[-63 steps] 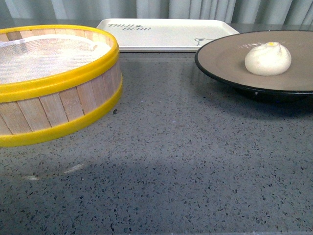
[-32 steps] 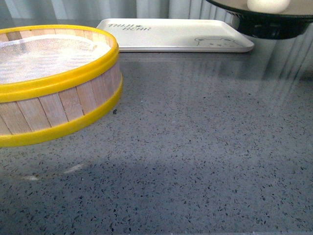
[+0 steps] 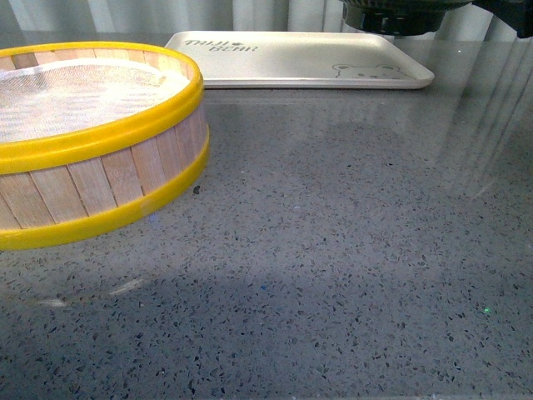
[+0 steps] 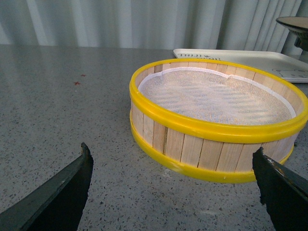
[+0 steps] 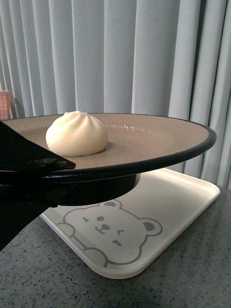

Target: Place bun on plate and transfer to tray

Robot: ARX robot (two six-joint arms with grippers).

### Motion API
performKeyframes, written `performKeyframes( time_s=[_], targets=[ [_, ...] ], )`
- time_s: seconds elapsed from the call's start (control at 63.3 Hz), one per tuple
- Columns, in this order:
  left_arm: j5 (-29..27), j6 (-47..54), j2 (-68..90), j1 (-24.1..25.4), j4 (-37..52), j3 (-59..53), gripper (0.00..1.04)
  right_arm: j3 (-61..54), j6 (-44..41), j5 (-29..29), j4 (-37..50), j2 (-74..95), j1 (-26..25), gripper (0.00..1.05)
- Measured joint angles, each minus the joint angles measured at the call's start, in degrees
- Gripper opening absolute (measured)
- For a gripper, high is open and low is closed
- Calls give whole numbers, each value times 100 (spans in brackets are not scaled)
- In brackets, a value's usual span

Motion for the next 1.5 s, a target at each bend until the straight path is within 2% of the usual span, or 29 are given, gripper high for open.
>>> performKeyframes(
  time_s=[0.821, 1.5],
  targets=[
    [0, 0, -2, 0, 0, 0, 98, 1751, -55, 111, -715, 1488, 240, 2],
    [0, 0, 0, 0, 0, 0, 98, 1860, -157, 175, -986, 1646, 223, 2]
  ],
)
